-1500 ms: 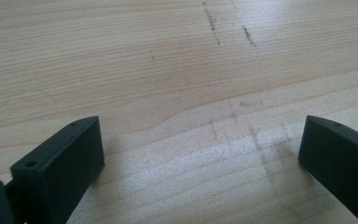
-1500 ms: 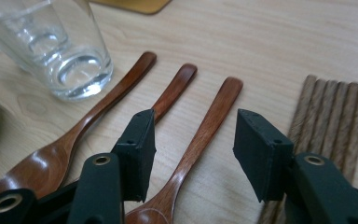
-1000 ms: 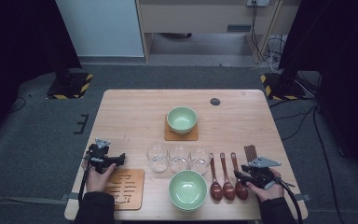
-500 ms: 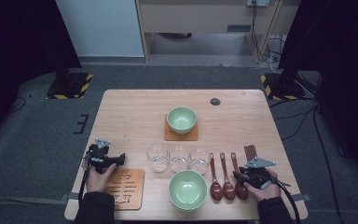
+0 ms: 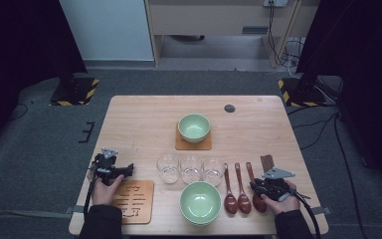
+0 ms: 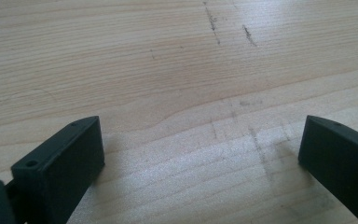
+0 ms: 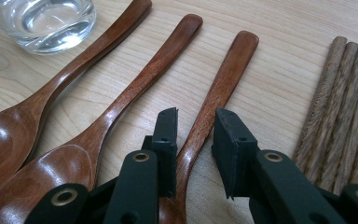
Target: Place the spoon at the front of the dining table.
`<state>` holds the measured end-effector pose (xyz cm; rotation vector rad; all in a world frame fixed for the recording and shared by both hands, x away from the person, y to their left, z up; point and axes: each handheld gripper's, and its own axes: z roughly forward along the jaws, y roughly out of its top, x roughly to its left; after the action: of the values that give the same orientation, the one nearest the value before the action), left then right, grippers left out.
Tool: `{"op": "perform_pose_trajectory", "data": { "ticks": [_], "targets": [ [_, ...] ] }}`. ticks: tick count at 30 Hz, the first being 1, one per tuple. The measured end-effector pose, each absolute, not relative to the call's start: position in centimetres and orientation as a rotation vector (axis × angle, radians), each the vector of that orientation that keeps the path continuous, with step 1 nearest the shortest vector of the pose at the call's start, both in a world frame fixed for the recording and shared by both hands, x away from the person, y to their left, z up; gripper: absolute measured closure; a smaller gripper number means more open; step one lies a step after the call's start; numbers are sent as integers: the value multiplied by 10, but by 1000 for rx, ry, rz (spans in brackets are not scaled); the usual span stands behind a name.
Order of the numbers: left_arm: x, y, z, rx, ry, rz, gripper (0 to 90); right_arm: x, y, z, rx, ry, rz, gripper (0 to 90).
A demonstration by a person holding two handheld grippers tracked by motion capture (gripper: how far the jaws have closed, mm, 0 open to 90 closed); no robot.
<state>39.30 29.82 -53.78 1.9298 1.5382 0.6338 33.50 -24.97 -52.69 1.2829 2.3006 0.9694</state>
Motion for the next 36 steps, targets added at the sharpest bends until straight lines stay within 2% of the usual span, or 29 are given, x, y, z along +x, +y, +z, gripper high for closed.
{"op": "perform_pose_trajectory", "data": {
  "ticks": [27,36],
  "targets": [
    [393,298,-538,1930,1538,633,0,336,-250,-528,1277,2274,952,796],
    [393,298,-538,1930,1538,633,0,334,-252,-523,1308,2258,988,730]
  ]
}}
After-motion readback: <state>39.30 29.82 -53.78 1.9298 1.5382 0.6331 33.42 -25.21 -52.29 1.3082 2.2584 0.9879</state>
